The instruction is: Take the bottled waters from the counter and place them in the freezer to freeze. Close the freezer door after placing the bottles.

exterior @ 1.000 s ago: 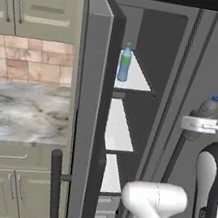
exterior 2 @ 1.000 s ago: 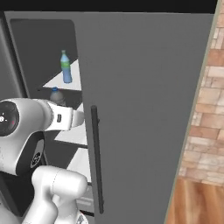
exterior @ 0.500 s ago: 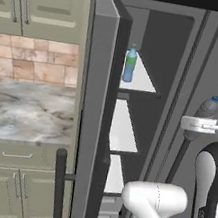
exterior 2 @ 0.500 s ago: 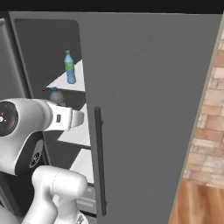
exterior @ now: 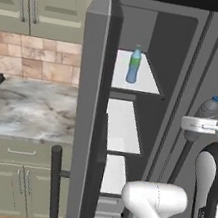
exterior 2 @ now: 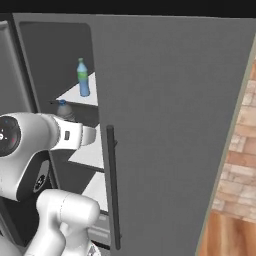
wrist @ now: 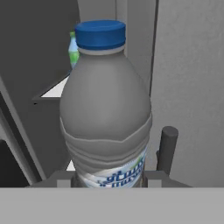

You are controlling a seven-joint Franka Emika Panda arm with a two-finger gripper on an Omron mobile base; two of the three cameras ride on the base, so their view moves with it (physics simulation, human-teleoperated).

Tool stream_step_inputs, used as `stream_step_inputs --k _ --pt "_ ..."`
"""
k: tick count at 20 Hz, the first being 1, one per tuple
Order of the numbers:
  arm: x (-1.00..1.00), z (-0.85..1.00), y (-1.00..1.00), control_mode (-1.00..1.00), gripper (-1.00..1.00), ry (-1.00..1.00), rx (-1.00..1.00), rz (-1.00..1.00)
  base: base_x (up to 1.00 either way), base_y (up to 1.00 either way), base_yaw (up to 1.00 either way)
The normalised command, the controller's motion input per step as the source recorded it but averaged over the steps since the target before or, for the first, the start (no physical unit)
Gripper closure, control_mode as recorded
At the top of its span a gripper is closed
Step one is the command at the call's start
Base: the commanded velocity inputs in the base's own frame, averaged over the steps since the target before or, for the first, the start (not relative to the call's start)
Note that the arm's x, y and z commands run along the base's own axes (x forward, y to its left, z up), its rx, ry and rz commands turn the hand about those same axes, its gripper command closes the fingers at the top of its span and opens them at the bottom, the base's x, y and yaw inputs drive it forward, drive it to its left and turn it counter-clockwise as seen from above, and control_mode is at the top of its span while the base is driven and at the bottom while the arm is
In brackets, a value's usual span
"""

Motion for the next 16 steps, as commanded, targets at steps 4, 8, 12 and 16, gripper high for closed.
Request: stream_step_inputs --k 4,8,12,16 --pt "0.00 0.00 0.00 1.00 1.00 0.00 0.00 0.00 -0.25 0.18 0.27" --pt "0.00 0.00 0.00 1.00 1.00 0.00 0.00 0.00 -0.15 0.06 0.34" --pt "0.00 0.00 0.00 1.00 1.00 0.00 0.00 0.00 -0.38 -0.01 0.26" --pt "0.00 0.00 0.00 1.00 1.00 0.00 0.00 0.00 -0.40 0.00 0.01"
